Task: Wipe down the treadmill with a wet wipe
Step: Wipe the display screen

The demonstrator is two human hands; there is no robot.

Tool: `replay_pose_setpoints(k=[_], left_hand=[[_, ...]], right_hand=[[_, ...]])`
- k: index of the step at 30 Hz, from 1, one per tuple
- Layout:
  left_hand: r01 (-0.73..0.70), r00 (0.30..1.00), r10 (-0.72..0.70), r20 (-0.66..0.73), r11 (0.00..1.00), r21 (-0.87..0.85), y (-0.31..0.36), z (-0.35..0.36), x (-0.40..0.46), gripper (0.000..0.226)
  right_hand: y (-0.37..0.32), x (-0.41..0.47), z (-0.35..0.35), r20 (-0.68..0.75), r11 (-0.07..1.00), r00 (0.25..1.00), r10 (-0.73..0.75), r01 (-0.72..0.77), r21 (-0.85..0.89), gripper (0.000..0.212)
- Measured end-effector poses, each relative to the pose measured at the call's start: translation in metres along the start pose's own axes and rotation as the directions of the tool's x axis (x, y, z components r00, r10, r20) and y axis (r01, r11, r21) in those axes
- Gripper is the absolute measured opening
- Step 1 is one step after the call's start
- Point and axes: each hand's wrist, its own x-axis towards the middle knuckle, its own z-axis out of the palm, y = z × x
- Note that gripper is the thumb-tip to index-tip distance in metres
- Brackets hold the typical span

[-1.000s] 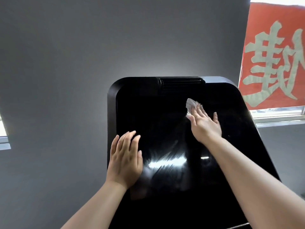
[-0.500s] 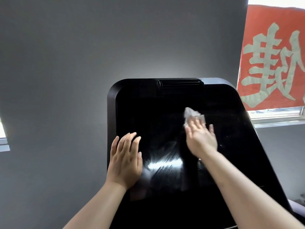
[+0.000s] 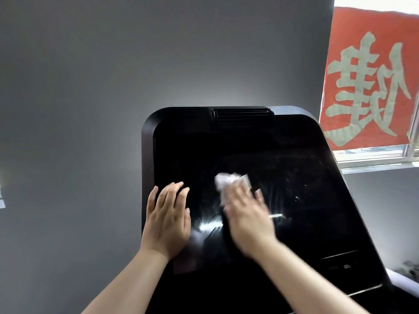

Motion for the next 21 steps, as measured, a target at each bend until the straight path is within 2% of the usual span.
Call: replay_pose_setpoints(k=[2,4,5,6,8,9,10,11,12,14,16,17,18,19,20,21], left_hand=[[-0.003,1.0,0.003,0.002,1.0,-0.001,0.0,0.0,-0.001,0.044],[-0.004,1.0,0.004,0.007,1.0,0.002,0.0,0.0,-0.001,0.044],[-0.003,1.0,0.003,0.01,1.0,0.003,0.0,-0.001,-0.001,0.044],[-0.002,1.0,0.002,0.014,1.0,0.004,0.0,-0.001,-0.001,0.044],[0.002,1.0,-0.002,0.018,1.0,0.007,0.001,-0.001,-0.001,0.044],[0.004,1.0,-0.004,0.018,1.0,0.007,0.0,-0.001,0.0,0.044],[0.005,1.0,-0.005,0.017,1.0,0.006,0.0,-0.001,0.0,0.044],[0.007,1.0,-0.007,0.016,1.0,0.005,0.0,-0.001,0.0,0.045],[0.009,1.0,-0.009,0.016,1.0,0.005,0.0,-0.001,0.001,0.045],[0.004,1.0,-0.004,0.017,1.0,0.005,0.0,0.0,0.001,0.045],[-0.002,1.0,0.002,0.021,1.0,0.007,0.001,0.0,0.001,0.045],[-0.003,1.0,0.003,0.022,1.0,0.007,0.001,0.0,0.001,0.045],[-0.003,1.0,0.003,0.02,1.0,0.006,0.001,0.0,0.0,0.046],[-0.001,1.0,0.001,0.019,1.0,0.004,0.001,0.0,0.0,0.045],[0.001,1.0,-0.001,0.018,1.0,0.001,0.001,-0.001,0.0,0.045],[0.005,1.0,-0.005,0.017,1.0,0.0,0.001,0.0,0.0,0.045]], right_hand=[[-0.017,-0.043,0.011,0.041,0.952,0.952,-0.303,0.304,-0.018,0.056],[0.008,-0.046,0.011,0.138,0.917,0.921,-0.365,0.381,-0.117,0.051],[0.025,-0.035,0.006,0.098,0.93,0.947,-0.305,0.318,-0.186,0.05],[0.042,-0.021,-0.002,0.031,0.957,0.981,-0.19,0.192,-0.217,0.055],[0.067,0.007,-0.017,-0.023,0.982,0.993,0.115,-0.117,-0.149,0.059],[0.069,0.016,-0.017,0.017,0.969,0.972,0.236,-0.234,-0.073,0.056],[0.061,0.019,-0.014,0.029,0.957,0.957,0.288,-0.288,-0.014,0.053],[0.043,0.016,-0.01,0.004,0.962,0.962,0.274,-0.274,0.012,0.053],[0.02,0.003,-0.002,-0.061,0.983,0.981,0.184,-0.185,-0.008,0.055],[-0.018,-0.039,0.017,-0.001,0.993,0.993,-0.117,0.117,0.008,0.059],[-0.027,-0.075,0.02,0.117,0.923,0.917,-0.382,0.386,-0.009,0.06],[-0.014,-0.076,0.019,0.164,0.894,0.885,-0.436,0.446,-0.031,0.058],[0.0,-0.07,0.014,0.156,0.894,0.892,-0.424,0.44,-0.087,0.055],[0.013,-0.058,0.01,0.113,0.92,0.929,-0.354,0.367,-0.135,0.054],[0.022,-0.041,0.002,0.068,0.959,0.974,-0.215,0.224,-0.175,0.057],[0.027,-0.026,-0.006,0.044,0.988,0.997,-0.06,0.066,-0.139,0.062]])
